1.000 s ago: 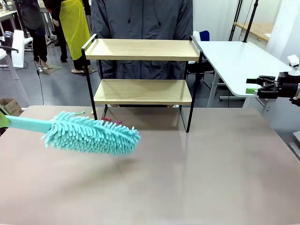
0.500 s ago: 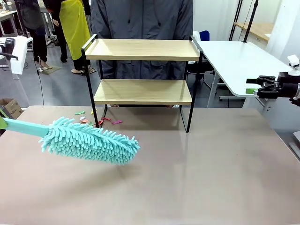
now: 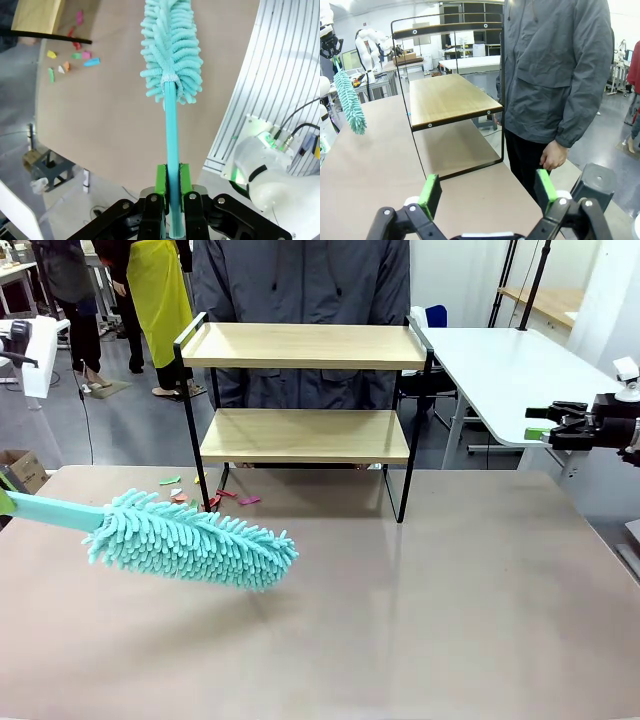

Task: Clean the shelf.
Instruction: Hand the Duster back to the human.

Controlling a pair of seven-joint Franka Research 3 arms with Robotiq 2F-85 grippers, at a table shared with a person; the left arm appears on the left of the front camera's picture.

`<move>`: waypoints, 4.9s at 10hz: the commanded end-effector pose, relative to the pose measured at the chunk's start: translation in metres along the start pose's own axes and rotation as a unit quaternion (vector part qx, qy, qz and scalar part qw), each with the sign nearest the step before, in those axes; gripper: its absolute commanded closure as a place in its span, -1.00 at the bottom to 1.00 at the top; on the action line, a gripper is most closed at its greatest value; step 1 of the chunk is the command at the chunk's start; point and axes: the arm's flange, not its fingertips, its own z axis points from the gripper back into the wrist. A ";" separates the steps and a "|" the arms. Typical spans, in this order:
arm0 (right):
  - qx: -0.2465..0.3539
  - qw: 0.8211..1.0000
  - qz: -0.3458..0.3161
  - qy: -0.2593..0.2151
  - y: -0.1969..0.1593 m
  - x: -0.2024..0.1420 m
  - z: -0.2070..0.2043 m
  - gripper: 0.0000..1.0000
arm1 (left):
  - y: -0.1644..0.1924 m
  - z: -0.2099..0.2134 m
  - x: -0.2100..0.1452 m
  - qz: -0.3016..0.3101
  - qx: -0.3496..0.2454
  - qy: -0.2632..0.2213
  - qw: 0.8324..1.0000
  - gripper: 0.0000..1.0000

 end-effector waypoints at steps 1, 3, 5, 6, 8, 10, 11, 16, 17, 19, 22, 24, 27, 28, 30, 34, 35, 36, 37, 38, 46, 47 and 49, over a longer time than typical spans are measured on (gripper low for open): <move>0.001 1.000 0.002 -0.001 0.001 0.003 -0.002 -1.00 | 0.000 0.002 0.000 0.008 -0.001 -0.002 1.000 0.74; 0.001 1.000 0.002 -0.001 0.001 0.003 -0.002 -1.00 | 0.000 0.002 0.000 0.008 -0.001 -0.002 1.000 0.74; 0.001 1.000 0.002 -0.001 0.001 0.003 -0.002 -1.00 | 0.000 0.002 0.000 0.008 -0.001 -0.002 1.000 0.74; 0.001 1.000 0.002 -0.001 0.001 0.003 -0.002 -1.00 | 0.000 0.002 0.000 0.008 -0.001 -0.002 1.000 0.74; 0.001 1.000 0.002 -0.001 0.001 0.003 -0.002 -1.00 | 0.000 0.002 0.000 0.008 -0.001 -0.002 1.000 0.74; 0.001 1.000 0.002 -0.001 0.001 0.003 -0.002 -1.00 | 0.000 0.002 0.000 0.008 -0.001 -0.002 1.000 0.74; 0.001 1.000 0.002 -0.001 0.001 0.003 -0.002 -1.00 | 0.000 0.002 0.000 0.008 -0.001 -0.002 1.000 0.74; 0.001 1.000 0.002 -0.001 0.001 0.003 -0.002 -1.00 | 0.000 0.002 0.000 0.008 -0.001 -0.002 1.000 0.74; 0.001 1.000 0.002 -0.001 0.001 0.003 -0.002 -1.00 | 0.000 0.002 0.000 0.008 -0.001 -0.002 1.000 0.74; 0.001 1.000 0.002 -0.001 0.001 0.003 -0.002 -1.00 | 0.000 0.002 0.000 0.008 -0.001 -0.002 1.000 0.74; 0.040 0.999 0.012 -0.008 0.024 0.035 -0.007 -1.00 | -0.002 0.010 -0.001 0.004 0.008 -0.035 0.999 0.74; 0.088 0.996 0.011 -0.029 0.066 0.080 -0.026 -1.00 | 0.002 -0.003 0.015 -0.007 -0.011 -0.096 0.995 0.74; 0.156 0.986 -0.047 -0.028 0.136 0.107 -0.062 -1.00 | 0.004 -0.032 0.046 -0.036 -0.031 -0.183 0.982 0.74; 0.169 0.983 -0.065 -0.024 0.157 0.104 -0.073 -1.00 | 0.005 -0.040 0.055 -0.045 -0.036 -0.195 0.979 0.74; 0.166 0.983 -0.051 -0.052 0.173 0.094 -0.081 -1.00 | 0.004 -0.046 0.061 -0.042 -0.056 -0.227 0.971 0.74; 0.181 0.981 -0.058 -0.035 0.172 0.094 -0.082 -1.00 | 0.002 -0.043 0.065 -0.026 -0.030 -0.191 0.981 0.74; 0.197 0.979 -0.044 -0.031 0.192 0.086 -0.091 -1.00 | 0.003 -0.063 0.075 -0.010 -0.070 -0.193 0.979 0.74; 0.205 0.977 -0.036 -0.037 0.209 0.083 -0.097 -1.00 | 0.007 -0.075 0.081 -0.002 -0.080 -0.220 0.972 0.74; 0.207 0.977 -0.029 -0.039 0.221 0.080 -0.101 -1.00 | 0.011 -0.085 0.082 0.001 -0.081 -0.226 0.971 0.74; 0.201 0.979 -0.031 -0.026 0.232 0.071 -0.107 -1.00 | 0.015 -0.098 0.083 -0.001 -0.090 -0.238 0.967 0.74; 0.180 0.980 -0.075 0.031 0.257 0.005 -0.124 -1.00 | 0.039 -0.095 0.098 0.018 -0.091 -0.265 0.960 0.74; 0.165 0.983 -0.074 0.015 0.250 -0.001 -0.121 -1.00 | 0.039 -0.095 0.098 0.018 -0.091 -0.265 0.960 0.74; 0.141 0.988 -0.057 -0.009 0.235 -0.001 -0.113 -1.00 | 0.039 -0.095 0.098 0.018 -0.091 -0.265 0.960 0.74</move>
